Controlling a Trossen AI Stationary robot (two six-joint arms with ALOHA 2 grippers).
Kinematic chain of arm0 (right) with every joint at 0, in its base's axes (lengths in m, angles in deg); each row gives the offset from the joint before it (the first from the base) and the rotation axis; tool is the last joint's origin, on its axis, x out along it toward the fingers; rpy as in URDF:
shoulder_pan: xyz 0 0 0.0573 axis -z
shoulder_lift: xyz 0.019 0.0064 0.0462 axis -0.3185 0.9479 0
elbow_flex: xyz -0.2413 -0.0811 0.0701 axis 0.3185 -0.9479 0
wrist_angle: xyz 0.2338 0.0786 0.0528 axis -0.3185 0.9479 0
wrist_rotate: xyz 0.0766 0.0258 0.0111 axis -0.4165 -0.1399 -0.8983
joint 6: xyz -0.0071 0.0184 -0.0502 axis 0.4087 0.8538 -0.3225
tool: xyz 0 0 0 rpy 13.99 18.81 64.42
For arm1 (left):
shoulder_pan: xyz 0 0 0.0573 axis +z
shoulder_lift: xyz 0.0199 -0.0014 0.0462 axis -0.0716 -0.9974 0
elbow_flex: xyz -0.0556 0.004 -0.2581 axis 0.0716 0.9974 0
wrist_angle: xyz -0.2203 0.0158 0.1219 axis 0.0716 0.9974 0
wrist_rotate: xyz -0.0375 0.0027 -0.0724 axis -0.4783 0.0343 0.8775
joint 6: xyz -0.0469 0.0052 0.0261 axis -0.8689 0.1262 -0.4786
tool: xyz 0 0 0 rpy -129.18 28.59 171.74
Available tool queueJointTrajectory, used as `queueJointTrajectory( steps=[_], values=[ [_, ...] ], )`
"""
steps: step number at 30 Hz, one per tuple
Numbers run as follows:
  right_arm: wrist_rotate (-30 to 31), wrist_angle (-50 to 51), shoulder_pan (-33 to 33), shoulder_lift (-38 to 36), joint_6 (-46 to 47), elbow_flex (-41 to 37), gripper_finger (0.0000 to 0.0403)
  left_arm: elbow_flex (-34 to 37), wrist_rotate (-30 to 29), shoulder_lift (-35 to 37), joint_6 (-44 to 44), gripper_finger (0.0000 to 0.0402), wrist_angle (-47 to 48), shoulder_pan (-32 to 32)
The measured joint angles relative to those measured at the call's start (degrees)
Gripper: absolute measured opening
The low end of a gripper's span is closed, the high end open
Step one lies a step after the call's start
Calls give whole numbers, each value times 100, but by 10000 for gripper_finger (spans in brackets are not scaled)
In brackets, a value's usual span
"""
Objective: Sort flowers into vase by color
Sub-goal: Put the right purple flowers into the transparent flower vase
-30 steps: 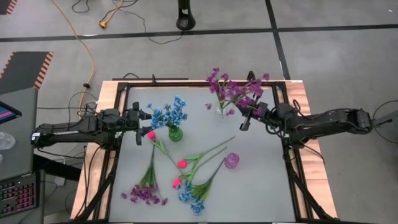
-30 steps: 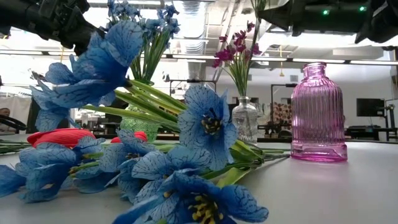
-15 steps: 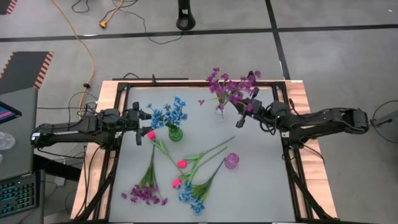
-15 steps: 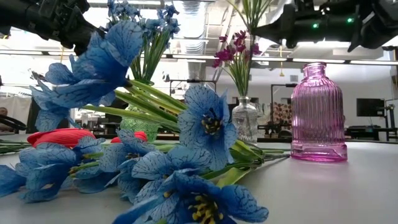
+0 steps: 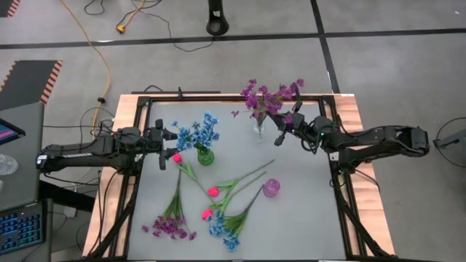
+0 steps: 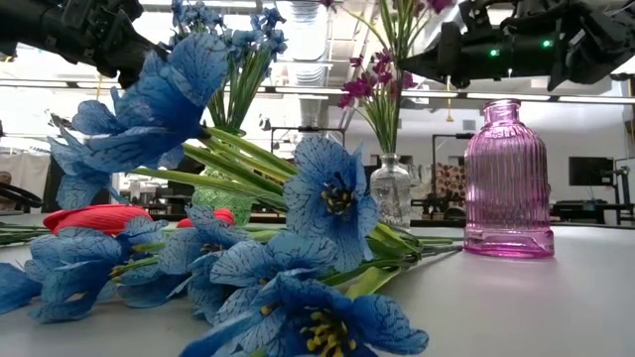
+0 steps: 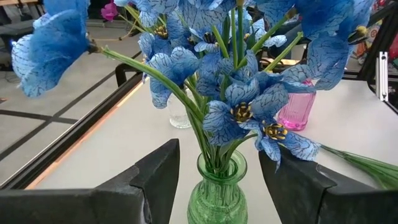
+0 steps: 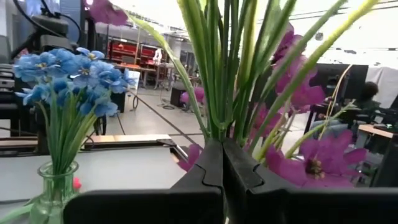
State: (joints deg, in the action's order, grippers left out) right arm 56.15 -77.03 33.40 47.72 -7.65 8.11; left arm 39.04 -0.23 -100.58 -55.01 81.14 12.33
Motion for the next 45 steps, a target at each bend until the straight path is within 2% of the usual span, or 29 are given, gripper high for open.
queueJointTrajectory(
  steps=[8, 13, 21, 39, 45],
  values=[
    [67, 81, 1, 0, 44, 0, 22, 0, 0, 0, 2, 209, 28, 0],
    [330, 231, 4, 0, 448, 0, 24, 0, 0, 1, 2, 209, 28, 0],
    [330, 595, 1, 0, 455, 0, 49, 0, 0, 1, 2, 209, 26, -1],
    [330, 628, 1, 0, 468, 0, 52, 0, 0, 0, 2, 209, 23, -2],
    [328, 1130, 1, -2, 739, 2, 69, 0, 0, 0, 2, 209, 23, -1]
  ],
)
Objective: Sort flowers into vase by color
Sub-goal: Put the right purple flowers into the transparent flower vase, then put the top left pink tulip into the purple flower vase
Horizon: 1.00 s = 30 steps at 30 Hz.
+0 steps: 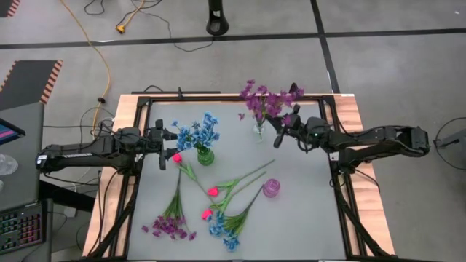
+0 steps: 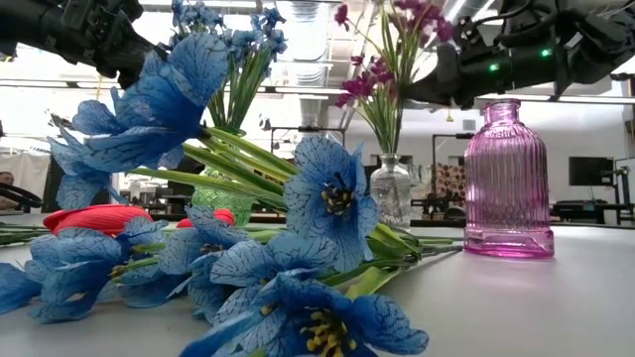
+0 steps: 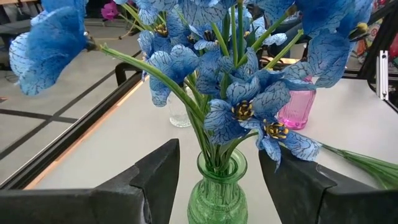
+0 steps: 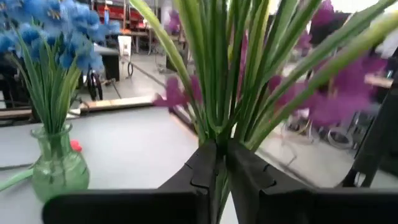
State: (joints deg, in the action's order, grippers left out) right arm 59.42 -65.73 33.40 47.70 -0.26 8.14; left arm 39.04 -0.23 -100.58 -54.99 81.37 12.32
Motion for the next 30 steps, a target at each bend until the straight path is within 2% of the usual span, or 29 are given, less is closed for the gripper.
queueJointTrajectory(
  steps=[10, 16, 22, 30],
  values=[
    [-2, 1575, 0, 0, 335, 450, 181, 0, 0, 0, -4, 209, -2, -1],
    [-2, 3131, 0, -2, 790, 993, 239, 0, 1, 2, -4, 209, -2, 0],
    [-2, 4908, -72, 0, 836, 1573, 248, 0, 0, 0, -3, 209, -2, -1],
    [-5, 6546, -273, -2, 1009, 2238, 248, 0, 0, 1, -4, 209, -2, 1]
  ],
)
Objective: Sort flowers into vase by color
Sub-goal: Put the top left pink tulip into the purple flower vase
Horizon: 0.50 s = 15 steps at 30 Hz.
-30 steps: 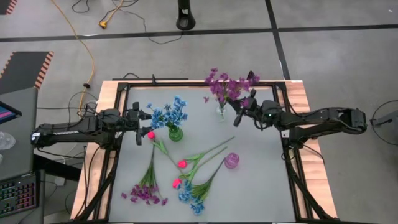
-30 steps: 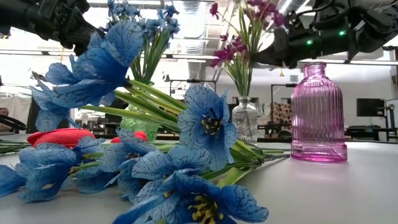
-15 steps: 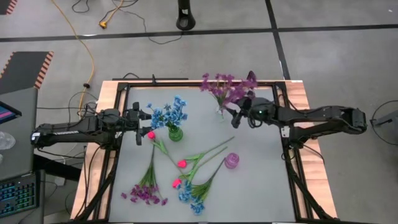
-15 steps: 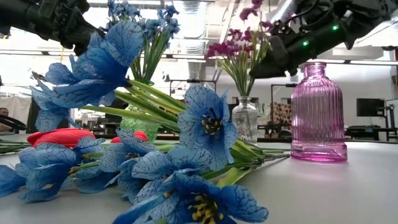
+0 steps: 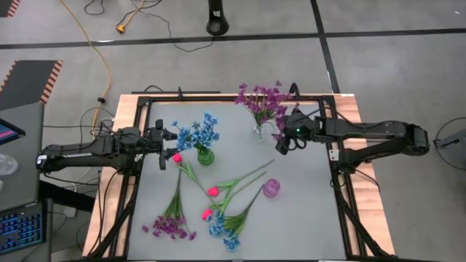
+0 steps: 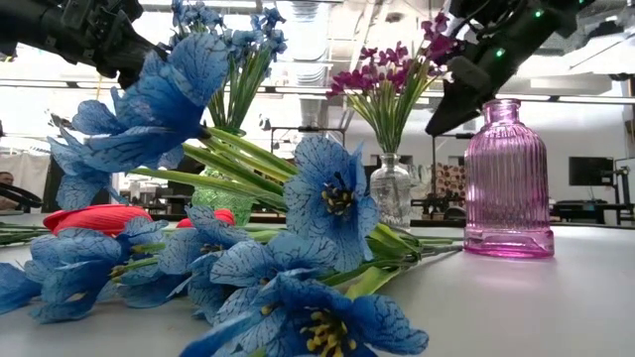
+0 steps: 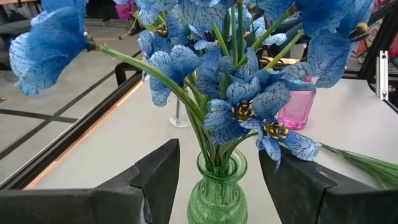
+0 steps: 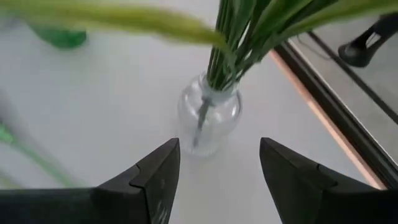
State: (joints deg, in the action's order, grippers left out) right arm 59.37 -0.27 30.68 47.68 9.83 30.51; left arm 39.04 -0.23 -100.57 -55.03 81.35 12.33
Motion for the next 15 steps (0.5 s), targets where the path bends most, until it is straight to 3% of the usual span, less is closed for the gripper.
queueJointTrajectory(
  steps=[15],
  values=[
    [-1, 2500, -90, 0, 1215, 938, 248, 0, 0, -2, 0, 209, 0, -2]
  ],
)
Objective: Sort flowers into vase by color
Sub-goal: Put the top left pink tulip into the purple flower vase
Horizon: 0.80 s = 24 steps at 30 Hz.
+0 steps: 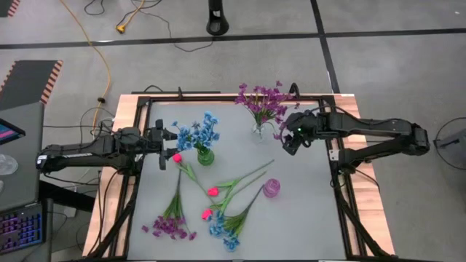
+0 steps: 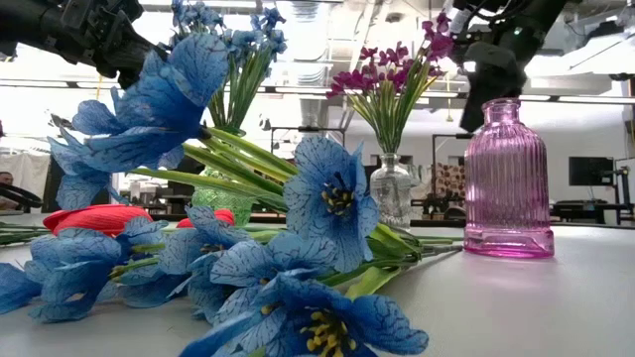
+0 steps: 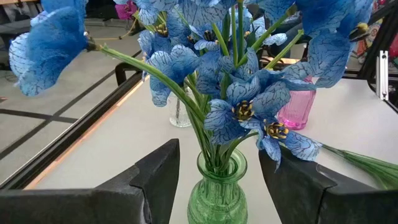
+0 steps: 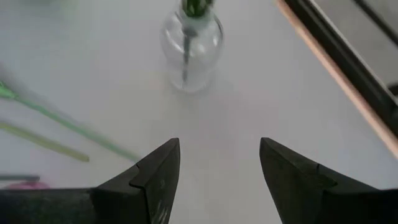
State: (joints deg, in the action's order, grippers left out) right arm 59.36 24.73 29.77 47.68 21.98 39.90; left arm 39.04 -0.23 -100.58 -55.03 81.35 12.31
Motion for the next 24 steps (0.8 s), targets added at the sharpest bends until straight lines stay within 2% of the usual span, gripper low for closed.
queueJointTrajectory(
  steps=[7, 12, 24],
  values=[
    [-9, 889, -195, 0, 506, 335, 248, 0, 0, 2, 0, 209, 0, 2],
    [-11, 913, -620, 0, 583, 506, 248, 0, 2, 1, 0, 209, 0, 1],
    [-9, 836, -1906, 0, 2130, 614, 248, 0, 2, 2, 0, 209, 0, 0]
  ],
)
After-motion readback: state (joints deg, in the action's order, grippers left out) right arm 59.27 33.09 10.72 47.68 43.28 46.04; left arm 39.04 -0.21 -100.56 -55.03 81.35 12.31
